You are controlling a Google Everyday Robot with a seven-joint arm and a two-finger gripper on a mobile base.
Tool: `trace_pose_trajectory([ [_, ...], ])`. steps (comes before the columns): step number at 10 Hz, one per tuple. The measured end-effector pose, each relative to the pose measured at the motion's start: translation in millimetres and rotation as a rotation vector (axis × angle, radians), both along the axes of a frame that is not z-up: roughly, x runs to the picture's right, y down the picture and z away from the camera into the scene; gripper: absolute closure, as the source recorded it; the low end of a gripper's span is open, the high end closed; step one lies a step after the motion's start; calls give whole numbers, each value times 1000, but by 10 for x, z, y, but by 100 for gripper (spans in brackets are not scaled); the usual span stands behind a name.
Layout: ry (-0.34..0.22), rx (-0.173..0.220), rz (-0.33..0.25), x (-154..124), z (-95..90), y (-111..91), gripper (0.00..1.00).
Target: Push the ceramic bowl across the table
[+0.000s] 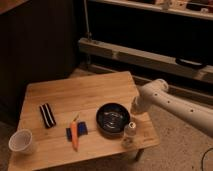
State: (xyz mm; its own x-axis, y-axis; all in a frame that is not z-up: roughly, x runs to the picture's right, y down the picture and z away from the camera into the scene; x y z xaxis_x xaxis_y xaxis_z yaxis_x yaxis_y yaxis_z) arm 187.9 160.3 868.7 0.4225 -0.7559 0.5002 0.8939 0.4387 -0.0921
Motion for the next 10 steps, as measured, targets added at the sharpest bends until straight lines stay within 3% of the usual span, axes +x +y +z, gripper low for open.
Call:
trace_pose_trajectory([
  [2,31,-2,11,47,22,145,100],
  [4,51,-28,-20,43,-148,258,100],
  [6,6,-36,-83,-241,-282,182,100],
  [8,-62,-73,-143,-730,-188,87,100],
  [10,-125,-120,-169,-1122,10,79,100],
])
